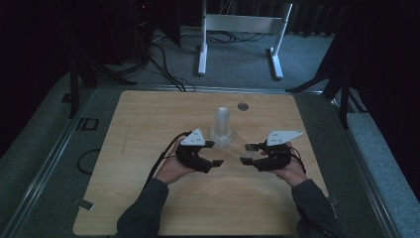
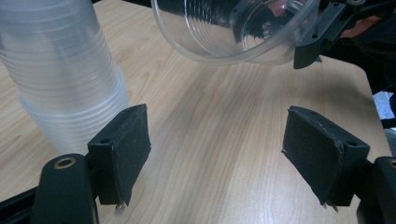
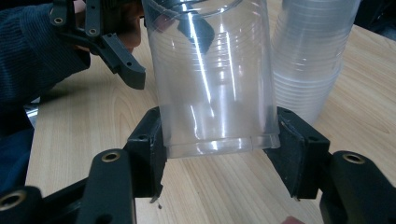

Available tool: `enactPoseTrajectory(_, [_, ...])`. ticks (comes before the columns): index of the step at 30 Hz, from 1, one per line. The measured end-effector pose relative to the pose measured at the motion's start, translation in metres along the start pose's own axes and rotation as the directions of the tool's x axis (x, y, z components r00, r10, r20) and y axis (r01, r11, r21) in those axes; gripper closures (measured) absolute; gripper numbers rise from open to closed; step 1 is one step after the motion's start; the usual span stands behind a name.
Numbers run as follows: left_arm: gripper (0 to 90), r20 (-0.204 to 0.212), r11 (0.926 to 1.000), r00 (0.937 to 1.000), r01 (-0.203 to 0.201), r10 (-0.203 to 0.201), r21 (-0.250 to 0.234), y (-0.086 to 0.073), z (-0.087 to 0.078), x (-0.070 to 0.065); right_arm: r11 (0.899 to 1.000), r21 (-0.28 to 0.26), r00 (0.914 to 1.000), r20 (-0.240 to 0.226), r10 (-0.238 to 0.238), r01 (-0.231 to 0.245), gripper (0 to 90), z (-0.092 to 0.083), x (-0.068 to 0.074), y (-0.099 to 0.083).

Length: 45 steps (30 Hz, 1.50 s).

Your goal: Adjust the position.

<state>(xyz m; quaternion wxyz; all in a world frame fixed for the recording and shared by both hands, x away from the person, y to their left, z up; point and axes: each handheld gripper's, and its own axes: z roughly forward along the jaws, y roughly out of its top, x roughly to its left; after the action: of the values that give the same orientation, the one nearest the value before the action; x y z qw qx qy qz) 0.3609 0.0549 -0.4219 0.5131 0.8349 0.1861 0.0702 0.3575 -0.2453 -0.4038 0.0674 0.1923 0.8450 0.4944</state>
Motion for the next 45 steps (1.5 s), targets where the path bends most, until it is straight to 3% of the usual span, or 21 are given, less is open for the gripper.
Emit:
enactPoseTrajectory(11, [22.9, 0.029, 0.9991, 0.9994, 0.02, -0.019, -0.037, 0.0042, -0.0015, 0.0015, 0.999, -0.032, 0.9999, -0.012, 0.004, -0.004, 41.8, 0.002, -0.0003, 0.0002])
enactPoseTrajectory(34, [23.4, 0.039, 0.9947, 0.9988, 0.032, -0.029, -0.098, 0.0086, -0.002, 0.0022, 0.994, -0.109, 0.9986, -0.05, 0.015, -0.021, 41.8, 0.0063, 0.0, -0.001])
enactPoseTrajectory(45, [23.3, 0.078, 0.9833, 0.9953, 0.07, -0.057, -0.168, 0.01, -0.002, 0.0031, 0.99, -0.136, 0.9975, -0.067, 0.025, -0.034, 41.8, 0.0094, -0.0002, -0.0015])
